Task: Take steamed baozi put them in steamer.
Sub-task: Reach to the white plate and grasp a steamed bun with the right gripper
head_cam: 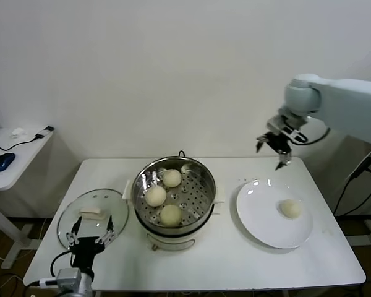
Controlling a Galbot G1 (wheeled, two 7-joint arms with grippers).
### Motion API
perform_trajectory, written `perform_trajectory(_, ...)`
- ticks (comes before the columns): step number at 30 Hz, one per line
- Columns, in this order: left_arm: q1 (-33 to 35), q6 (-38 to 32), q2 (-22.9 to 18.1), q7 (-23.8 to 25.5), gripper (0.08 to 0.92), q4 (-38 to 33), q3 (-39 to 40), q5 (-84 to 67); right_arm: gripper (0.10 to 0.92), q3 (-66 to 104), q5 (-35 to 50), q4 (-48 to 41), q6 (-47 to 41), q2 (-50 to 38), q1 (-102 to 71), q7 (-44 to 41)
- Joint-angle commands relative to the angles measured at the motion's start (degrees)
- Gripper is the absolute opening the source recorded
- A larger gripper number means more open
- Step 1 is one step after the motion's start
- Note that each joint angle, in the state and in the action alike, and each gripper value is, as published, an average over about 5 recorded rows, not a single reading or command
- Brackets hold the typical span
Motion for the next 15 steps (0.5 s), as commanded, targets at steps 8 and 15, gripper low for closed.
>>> perform_trajectory(8,0.9,-0.2,-0.1,-0.1,0.823,-0.2,-0.4,0.0,0.823,18.6,-6.4,-12.3,-6.9,-8.6,-28.9,1.4)
perform_trajectory(15,1.1,-0.2,-0.2,-0.1,0.823,0.1,-0.5,0.1,0.823,24.8,-10.2,-14.8,-7.8,-6.8,-35.9,2.8)
